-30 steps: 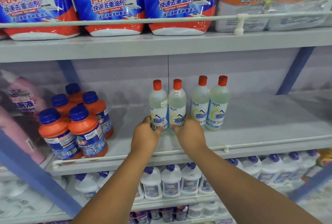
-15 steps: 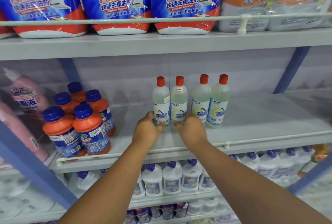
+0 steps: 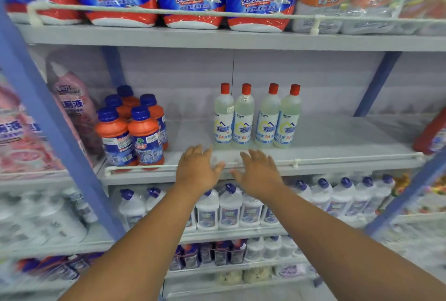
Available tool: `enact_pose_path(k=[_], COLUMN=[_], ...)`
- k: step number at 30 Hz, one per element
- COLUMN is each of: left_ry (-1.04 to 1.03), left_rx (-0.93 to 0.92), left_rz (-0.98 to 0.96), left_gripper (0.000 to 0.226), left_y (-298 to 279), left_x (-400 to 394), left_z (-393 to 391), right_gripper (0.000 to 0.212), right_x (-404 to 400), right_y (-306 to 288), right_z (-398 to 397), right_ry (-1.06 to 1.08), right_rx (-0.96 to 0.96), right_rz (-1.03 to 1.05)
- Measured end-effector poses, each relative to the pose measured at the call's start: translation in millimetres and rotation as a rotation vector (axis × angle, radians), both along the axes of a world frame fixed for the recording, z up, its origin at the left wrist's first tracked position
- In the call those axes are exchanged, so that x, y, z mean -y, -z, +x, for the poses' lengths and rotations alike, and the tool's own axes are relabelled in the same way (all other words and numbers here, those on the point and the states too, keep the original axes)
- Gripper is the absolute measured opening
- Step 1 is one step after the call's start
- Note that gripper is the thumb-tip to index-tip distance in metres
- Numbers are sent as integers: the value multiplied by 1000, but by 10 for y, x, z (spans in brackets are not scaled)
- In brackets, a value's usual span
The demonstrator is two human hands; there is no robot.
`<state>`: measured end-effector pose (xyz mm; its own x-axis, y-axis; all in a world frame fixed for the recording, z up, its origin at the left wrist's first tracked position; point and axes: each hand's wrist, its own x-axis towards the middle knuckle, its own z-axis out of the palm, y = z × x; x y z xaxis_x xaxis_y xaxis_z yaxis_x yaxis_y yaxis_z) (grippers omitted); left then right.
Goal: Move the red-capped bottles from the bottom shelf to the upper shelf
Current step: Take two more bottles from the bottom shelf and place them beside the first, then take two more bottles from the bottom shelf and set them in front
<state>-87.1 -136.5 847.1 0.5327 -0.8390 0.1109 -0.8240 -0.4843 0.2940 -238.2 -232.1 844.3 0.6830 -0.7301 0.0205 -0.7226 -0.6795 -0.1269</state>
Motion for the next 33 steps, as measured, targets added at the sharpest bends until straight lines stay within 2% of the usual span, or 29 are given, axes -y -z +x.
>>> enact_pose_path(k=[7, 12, 15, 24, 33], left_ry=[-116, -165, -181, -165, -71], left_rx=[2, 21, 1, -121, -134], left_rz=[-67, 109, 150, 278, 355], left_gripper=[66, 69, 67, 70, 69], left_y=[202, 635, 878, 1648, 2245], left_x=[-779, -1336, -1552, -2062, -2380], left_z=[-466, -755, -804, -182, 394], right_gripper=[75, 76, 76, 73, 74], right_x=[-494, -870, -1107, -1732, -2160], right_y=[291, 698, 928, 1621, 2176], right_z=[-438, -650, -659, -146, 329], right_ry=[-110, -191, -204, -158, -70], right_rx=[66, 4, -30, -110, -167], right_rz=[4, 101, 158, 218, 319])
